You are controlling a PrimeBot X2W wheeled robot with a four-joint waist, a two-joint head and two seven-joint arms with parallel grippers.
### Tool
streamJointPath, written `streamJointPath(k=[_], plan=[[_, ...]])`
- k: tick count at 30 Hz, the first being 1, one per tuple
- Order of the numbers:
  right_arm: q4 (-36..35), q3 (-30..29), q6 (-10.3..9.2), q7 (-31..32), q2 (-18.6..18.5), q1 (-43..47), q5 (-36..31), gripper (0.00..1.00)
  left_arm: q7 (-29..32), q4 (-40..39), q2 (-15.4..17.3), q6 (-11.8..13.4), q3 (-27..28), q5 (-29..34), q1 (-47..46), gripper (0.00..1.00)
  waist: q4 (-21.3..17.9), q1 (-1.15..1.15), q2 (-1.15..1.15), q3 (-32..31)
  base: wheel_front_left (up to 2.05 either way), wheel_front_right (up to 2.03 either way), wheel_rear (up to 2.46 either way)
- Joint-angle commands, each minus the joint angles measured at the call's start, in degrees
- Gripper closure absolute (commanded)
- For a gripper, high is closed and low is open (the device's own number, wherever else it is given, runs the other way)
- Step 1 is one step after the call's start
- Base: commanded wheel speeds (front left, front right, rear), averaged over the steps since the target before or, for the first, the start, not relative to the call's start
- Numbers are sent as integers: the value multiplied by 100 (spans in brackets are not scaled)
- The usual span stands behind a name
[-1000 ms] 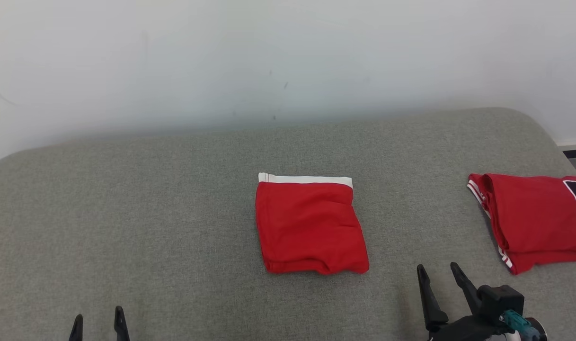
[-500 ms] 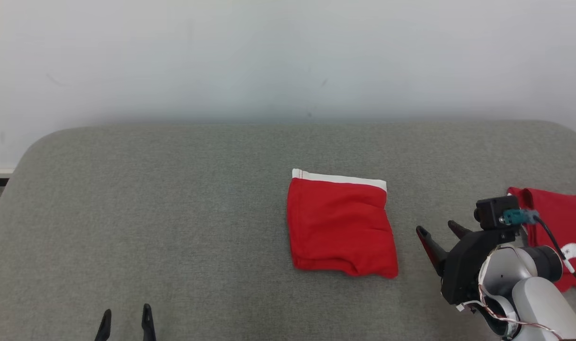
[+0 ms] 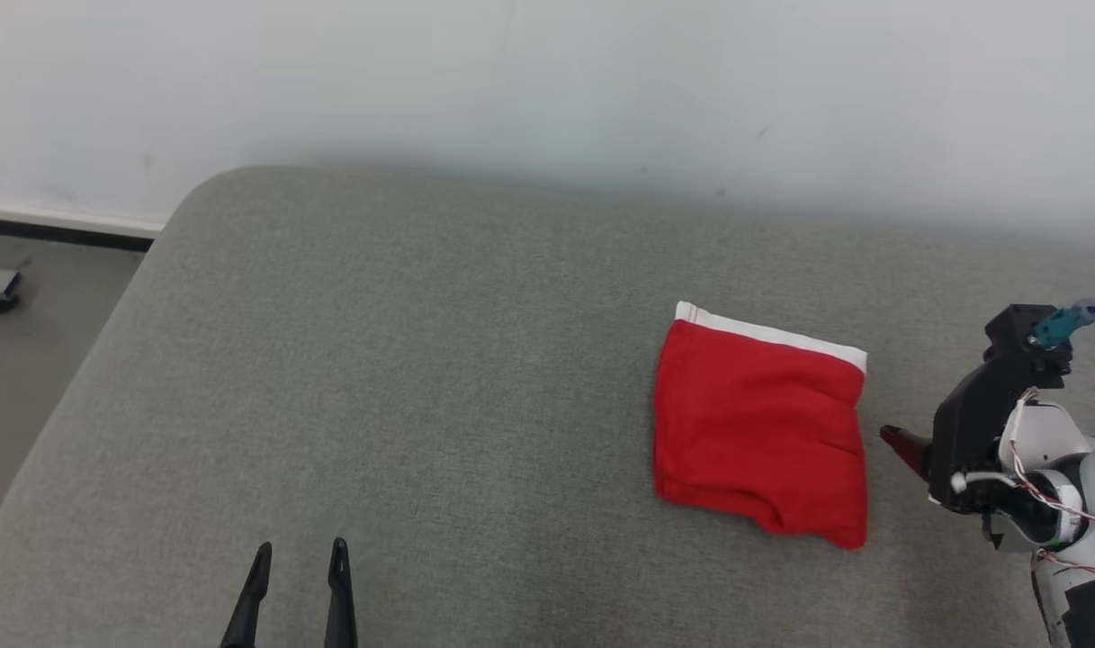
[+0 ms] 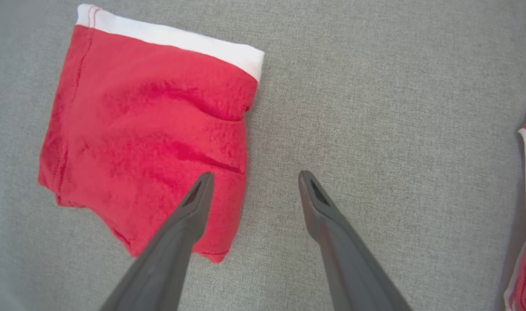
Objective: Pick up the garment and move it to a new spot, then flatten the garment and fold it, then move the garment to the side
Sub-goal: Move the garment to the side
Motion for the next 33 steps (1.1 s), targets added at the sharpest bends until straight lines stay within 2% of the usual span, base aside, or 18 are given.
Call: streamJointPath(k=[1, 11, 20, 21, 23, 24, 28, 33], plan=[[90, -194, -18, 85, 19, -115, -146, 0, -15, -34, -1, 24, -84, -33, -106, 0, 432, 0, 0, 404, 0, 0, 0], [338, -802, -18, 260, 245, -249, -618, 0, -15, -76, -1, 135, -309, -180, -313, 0, 753, 0, 0, 895, 0, 0, 0], [425, -645, -17, 474, 499, -76, -892, 0, -15, -50, 0, 195, -451, -242, -505, 0, 791, 0, 0, 1130, 0, 0, 0], [432, -606, -17, 488, 481, -52, -933, 35, -15, -42, 0, 204, -466, -252, -513, 0, 783, 0, 0, 1132, 0, 0, 0], [420, -515, -17, 520, 456, -19, -952, 83, -15, -36, 0, 213, -479, -264, -538, 0, 750, 0, 0, 1122, 0, 0, 0], [379, -453, -17, 491, 424, -22, -964, 100, -15, -33, 0, 225, -473, -268, -544, 0, 726, 0, 0, 1114, 0, 0, 0], [178, -244, -19, 373, 187, -107, -986, 100, -15, -31, -1, 227, -462, -275, -558, 0, 607, 0, 0, 1089, 0, 0, 0], [-152, 367, -18, 318, -170, -343, -813, 100, -15, -52, -1, 233, -460, -294, -583, 0, 364, 0, 0, 1057, 0, 0, 0]])
